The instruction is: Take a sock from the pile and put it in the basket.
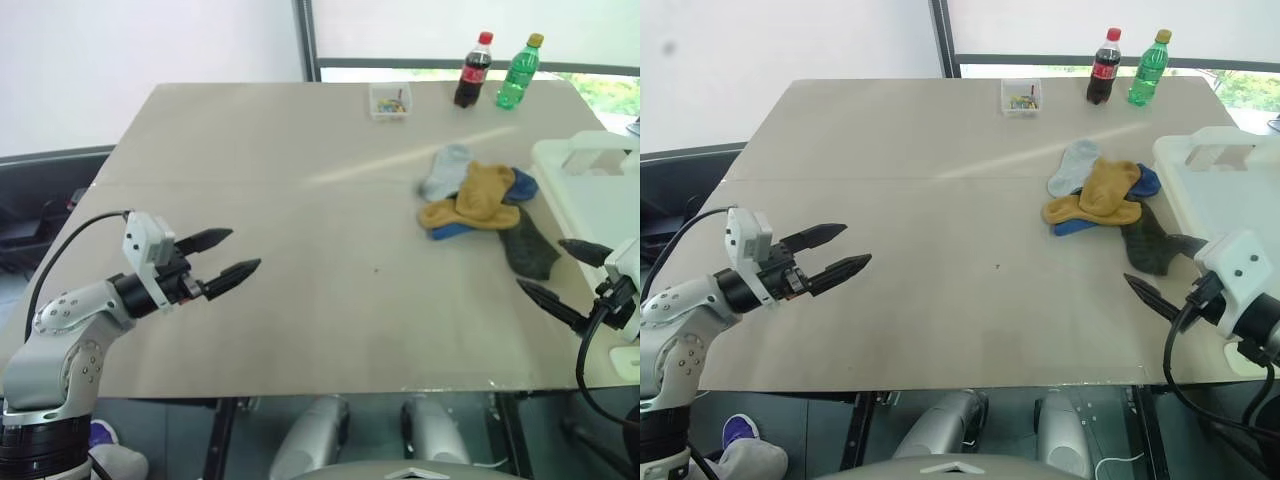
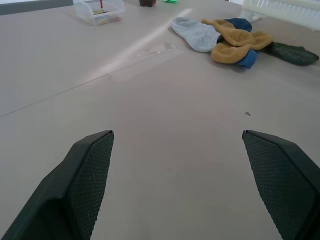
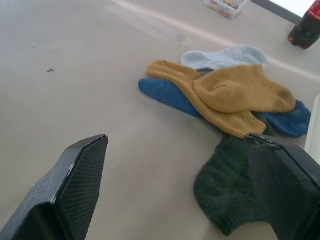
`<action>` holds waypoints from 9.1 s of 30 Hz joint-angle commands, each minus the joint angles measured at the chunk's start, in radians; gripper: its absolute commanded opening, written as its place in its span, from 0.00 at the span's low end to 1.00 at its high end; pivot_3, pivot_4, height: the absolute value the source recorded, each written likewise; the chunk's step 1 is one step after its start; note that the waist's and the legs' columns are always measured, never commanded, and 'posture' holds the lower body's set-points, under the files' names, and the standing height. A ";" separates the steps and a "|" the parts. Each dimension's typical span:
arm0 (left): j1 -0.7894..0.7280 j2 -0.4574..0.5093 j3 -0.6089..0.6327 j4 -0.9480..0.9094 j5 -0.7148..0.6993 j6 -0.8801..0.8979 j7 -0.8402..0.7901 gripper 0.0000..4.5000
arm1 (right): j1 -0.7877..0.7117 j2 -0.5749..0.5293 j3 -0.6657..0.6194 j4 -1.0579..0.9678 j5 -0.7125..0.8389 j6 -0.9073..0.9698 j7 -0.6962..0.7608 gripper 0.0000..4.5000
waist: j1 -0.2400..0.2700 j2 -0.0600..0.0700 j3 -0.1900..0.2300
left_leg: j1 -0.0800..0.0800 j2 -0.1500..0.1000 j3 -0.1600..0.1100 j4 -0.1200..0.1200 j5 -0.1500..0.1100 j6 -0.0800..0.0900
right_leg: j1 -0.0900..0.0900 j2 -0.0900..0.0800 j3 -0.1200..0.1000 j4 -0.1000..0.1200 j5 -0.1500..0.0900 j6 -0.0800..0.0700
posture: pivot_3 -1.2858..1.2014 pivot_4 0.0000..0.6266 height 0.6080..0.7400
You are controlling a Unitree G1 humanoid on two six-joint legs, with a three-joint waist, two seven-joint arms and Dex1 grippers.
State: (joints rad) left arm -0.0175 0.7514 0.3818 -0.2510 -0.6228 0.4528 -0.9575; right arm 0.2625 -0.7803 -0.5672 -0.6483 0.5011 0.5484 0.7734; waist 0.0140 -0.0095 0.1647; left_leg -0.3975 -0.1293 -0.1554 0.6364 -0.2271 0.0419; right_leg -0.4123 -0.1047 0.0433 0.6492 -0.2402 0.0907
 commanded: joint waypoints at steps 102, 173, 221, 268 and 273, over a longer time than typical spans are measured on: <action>0.063 -0.024 -0.066 -0.102 -0.080 0.021 0.040 1.00 | -0.968 0.338 0.868 0.356 -0.051 0.260 -0.017 0.60 | -0.038 0.001 0.001 | -0.001 0.002 0.002 -0.003 0.001 0.001 | -0.006 0.007 0.002 0.001 0.003 -0.004 | 0.52 0.24 1.00; -0.257 -0.160 -0.469 0.018 0.084 0.313 0.120 0.01 | -0.390 0.550 0.569 -0.251 -0.312 0.947 -0.520 0.00 | -0.026 0.004 -0.002 | 0.001 0.010 0.002 -0.002 0.001 -0.007 | -0.007 0.017 0.003 0.005 0.006 -0.010 | 0.52 0.24 1.00; -0.133 -0.202 -0.295 -0.166 -0.015 0.076 0.114 0.84 | -0.878 0.352 0.792 0.572 -0.457 0.119 -0.310 0.77 | -0.025 0.002 -0.001 | -0.002 0.011 0.005 -0.003 0.003 -0.011 | -0.007 0.018 0.004 -0.003 0.007 -0.011 | 0.52 0.24 1.00; -0.027 -0.204 -0.253 -0.210 -0.031 0.067 0.190 0.85 | -0.952 0.623 0.762 0.520 -0.264 0.374 -0.236 0.01 | -0.031 0.003 -0.001 | -0.001 0.011 0.005 -0.003 0.003 -0.010 | -0.007 0.018 0.004 -0.001 0.007 -0.011 | 0.52 0.24 1.00; 0.012 -0.184 -0.245 -0.226 -0.049 0.078 0.165 0.85 | -0.993 0.693 0.774 0.545 -0.222 0.395 -0.229 0.01 | -0.039 0.003 -0.001 | -0.001 0.012 0.005 -0.003 0.003 -0.010 | -0.008 0.019 0.006 0.000 0.007 -0.011 | 0.52 0.24 1.00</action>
State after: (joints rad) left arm -0.0132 0.5536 0.1102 -0.4264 -0.6520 0.5358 -0.7788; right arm -0.6985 -0.0993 0.2026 -0.0744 0.2514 0.9389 0.5322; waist -0.0250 -0.0065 0.1642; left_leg -0.3982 -0.1176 -0.1500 0.6334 -0.2246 0.0316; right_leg -0.4206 -0.0861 0.0489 0.6496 -0.2333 0.0798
